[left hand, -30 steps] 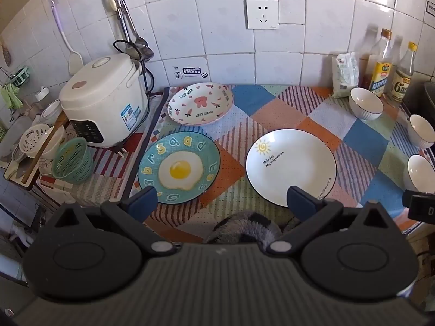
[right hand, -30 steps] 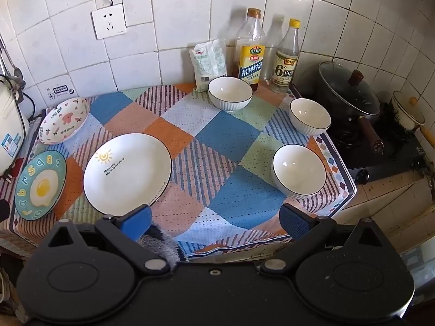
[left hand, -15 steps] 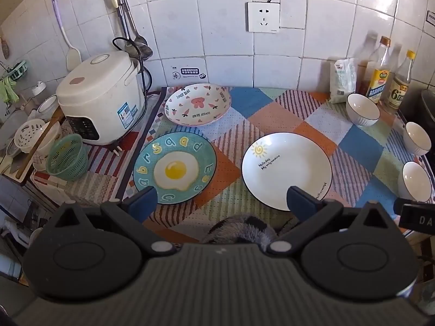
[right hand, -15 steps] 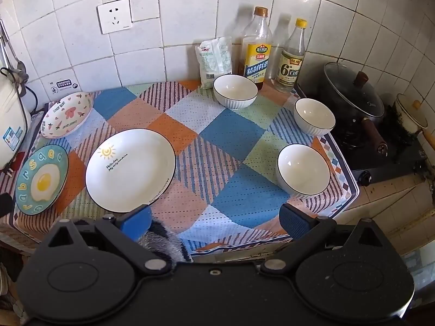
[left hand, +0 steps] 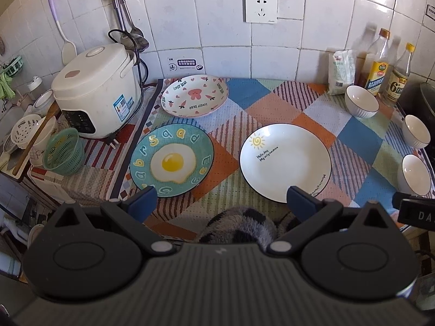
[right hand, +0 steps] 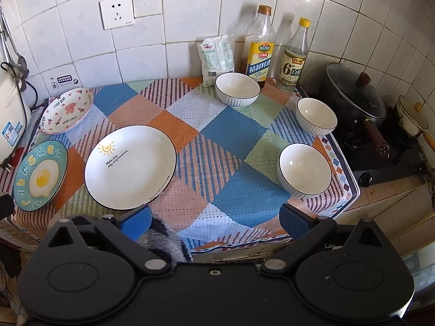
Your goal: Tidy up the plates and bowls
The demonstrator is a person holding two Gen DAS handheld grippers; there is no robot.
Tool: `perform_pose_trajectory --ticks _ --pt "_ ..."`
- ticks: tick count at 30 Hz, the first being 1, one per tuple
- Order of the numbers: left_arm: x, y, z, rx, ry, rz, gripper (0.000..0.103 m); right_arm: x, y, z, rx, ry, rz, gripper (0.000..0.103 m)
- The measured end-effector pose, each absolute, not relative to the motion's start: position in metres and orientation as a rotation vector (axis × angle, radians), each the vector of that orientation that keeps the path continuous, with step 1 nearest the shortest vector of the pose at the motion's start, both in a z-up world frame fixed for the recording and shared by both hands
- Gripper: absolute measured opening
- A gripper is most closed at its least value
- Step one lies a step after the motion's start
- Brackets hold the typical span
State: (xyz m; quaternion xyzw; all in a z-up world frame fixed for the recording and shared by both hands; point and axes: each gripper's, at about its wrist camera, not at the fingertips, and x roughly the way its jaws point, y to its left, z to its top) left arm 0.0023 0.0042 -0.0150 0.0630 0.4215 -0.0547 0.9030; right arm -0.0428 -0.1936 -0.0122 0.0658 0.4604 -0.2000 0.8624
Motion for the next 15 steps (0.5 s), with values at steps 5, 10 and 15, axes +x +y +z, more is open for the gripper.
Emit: perform_pose_trajectory --ticks 5,10,15 --pt "0.0035 0.0054 -0.0142 0.129 0.874 -0.113 0.103 -0.0430 -0.1929 -0.0118 0.138 0.959 -0.416 0.102" --pt "0.0017 0.0046 -0.0116 0.126 0.882 -0.140 0.103 -0.0427 -0.1930 -0.0111 0.138 0.959 -0.416 0.102" --pt "-0.0004 0.0026 -0.0082 0.130 0.875 -0.143 0.103 -0.0427 -0.1929 -0.0110 0.134 0.960 -0.418 0.102"
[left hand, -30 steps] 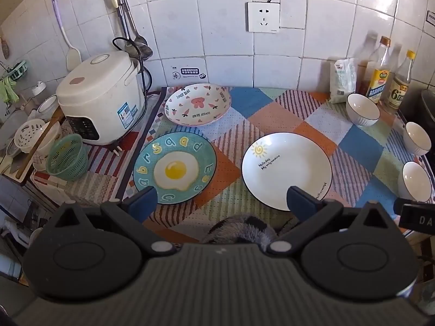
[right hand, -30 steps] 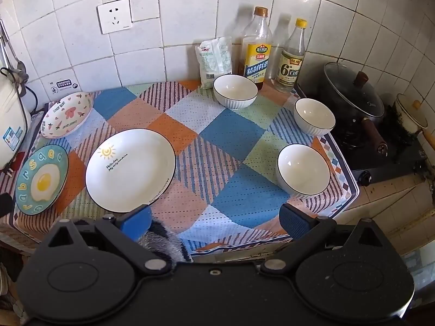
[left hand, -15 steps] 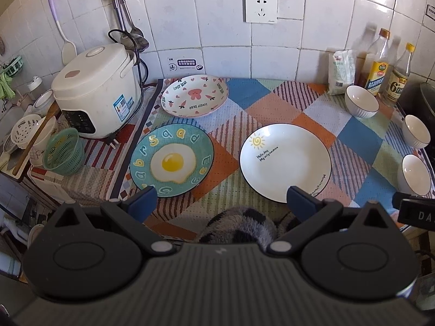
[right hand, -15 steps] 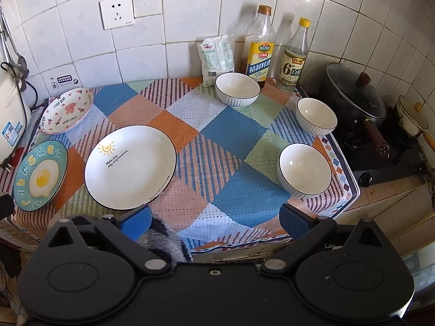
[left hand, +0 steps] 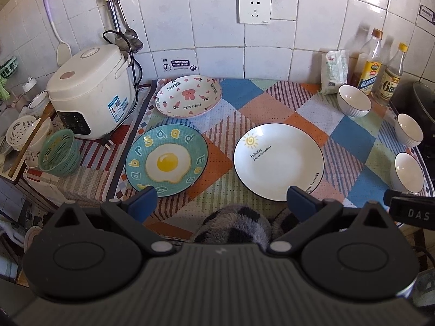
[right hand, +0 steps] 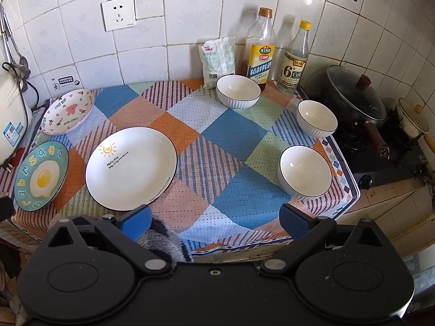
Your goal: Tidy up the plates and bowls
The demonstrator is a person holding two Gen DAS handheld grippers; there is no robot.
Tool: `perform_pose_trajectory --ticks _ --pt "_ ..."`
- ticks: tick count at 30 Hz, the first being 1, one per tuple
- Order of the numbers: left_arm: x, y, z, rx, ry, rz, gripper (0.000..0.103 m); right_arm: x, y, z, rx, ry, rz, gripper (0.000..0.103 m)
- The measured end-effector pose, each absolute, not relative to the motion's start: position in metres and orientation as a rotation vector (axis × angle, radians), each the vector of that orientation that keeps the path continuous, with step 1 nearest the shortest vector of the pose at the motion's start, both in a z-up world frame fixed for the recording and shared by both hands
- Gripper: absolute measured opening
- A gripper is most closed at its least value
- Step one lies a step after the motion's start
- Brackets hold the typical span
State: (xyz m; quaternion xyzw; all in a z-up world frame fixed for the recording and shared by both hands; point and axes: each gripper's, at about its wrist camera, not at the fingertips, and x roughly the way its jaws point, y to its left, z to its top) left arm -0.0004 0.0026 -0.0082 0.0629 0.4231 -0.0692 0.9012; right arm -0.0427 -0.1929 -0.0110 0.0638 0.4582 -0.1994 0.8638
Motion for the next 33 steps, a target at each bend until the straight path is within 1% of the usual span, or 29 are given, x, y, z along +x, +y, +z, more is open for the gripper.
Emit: perform_pose_trajectory --ticks 33 --pt "0.0016 0.0069 -0.0161 0.155 0.919 -0.128 0.103 -0.0487 -0.1920 -0.0076 0.137 0.925 -0.419 0.102"
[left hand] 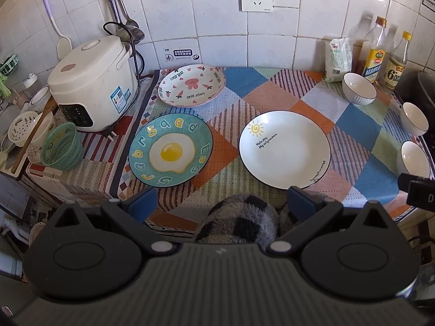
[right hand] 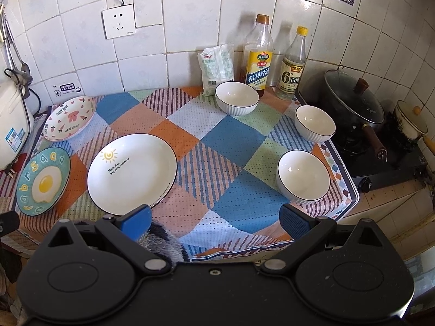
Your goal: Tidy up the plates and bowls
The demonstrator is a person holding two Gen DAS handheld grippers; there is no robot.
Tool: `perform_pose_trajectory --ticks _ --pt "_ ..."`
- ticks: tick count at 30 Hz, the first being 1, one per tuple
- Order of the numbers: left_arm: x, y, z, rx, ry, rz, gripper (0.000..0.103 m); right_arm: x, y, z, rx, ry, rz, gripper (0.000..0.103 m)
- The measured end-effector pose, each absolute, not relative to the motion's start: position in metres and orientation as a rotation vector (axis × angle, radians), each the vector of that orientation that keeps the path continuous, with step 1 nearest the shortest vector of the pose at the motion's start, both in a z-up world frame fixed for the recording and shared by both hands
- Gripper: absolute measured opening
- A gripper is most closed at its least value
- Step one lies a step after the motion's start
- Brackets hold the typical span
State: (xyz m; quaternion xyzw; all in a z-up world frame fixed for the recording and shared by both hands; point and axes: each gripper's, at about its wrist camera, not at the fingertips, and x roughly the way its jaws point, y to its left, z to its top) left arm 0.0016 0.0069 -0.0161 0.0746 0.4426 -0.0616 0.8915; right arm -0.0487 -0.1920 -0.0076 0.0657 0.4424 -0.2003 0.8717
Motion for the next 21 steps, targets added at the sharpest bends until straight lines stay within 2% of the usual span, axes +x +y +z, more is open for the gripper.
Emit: perform_pose_trajectory --ticks 21 --pt "0.036 -0.010 -0.031 0.211 0.953 -0.203 0.103 -0.036 -0.199 -0.001 0.025 0.763 -0.377 0.102"
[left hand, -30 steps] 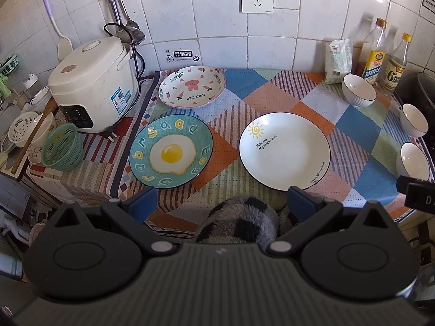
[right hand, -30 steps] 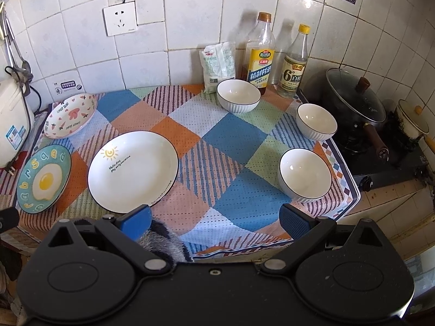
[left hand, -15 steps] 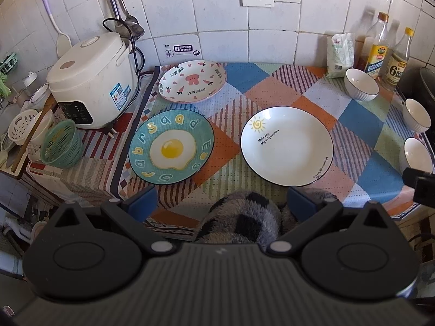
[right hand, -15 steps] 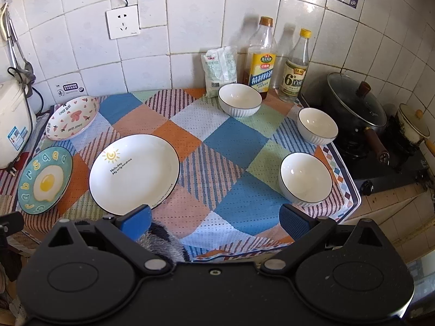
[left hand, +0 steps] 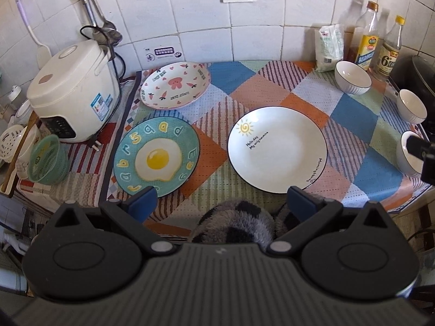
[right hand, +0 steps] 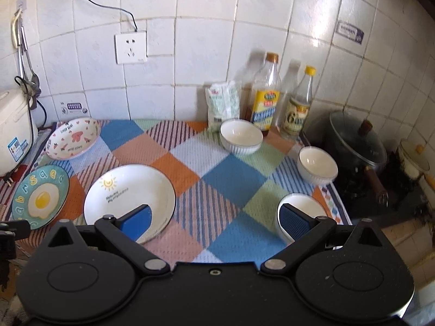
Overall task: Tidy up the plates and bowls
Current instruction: 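Reach to the white sun plate and close both grippers on its rim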
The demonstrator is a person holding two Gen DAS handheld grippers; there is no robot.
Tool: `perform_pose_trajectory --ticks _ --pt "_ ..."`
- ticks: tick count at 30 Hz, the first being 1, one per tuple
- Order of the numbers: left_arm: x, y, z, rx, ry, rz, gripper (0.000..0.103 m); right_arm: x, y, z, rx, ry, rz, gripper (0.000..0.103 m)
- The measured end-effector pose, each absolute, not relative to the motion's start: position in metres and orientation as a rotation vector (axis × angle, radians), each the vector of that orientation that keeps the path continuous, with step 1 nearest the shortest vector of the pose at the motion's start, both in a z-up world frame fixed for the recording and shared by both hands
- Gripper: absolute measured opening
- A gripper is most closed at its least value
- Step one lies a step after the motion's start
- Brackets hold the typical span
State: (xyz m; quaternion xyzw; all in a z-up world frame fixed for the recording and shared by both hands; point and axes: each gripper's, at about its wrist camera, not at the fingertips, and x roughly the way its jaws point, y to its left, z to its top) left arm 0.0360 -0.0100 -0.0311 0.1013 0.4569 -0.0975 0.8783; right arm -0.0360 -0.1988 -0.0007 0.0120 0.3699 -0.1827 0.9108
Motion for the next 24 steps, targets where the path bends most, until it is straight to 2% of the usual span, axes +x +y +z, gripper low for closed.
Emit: perform_pose_trajectory --ticks 8,17,20,22,24 --pt "0.070 -0.029 -0.062 0.242 1.010 -0.253 0.103 -0.019 -0.225 -0.022 0.007 0.574 -0.269 0.102" --pt "0.129 -0.033 -0.106 0.166 1.078 -0.337 0.098 0.028 -0.241 -0.091 0.118 0.712 -0.046 0.099" --pt "0.145 -0.041 -0.126 0.221 1.098 -0.365 0.097 0.042 -0.244 -0.115 0.156 0.746 0.000 0.097" --pt "0.156 -0.045 -0.141 0.248 1.138 -0.384 0.088 0.051 -0.245 -0.133 0.196 0.767 0.033 0.095" --pt "0.165 -0.045 -0.157 0.259 1.183 -0.382 0.087 0.058 -0.245 -0.148 0.216 0.778 0.049 0.090"
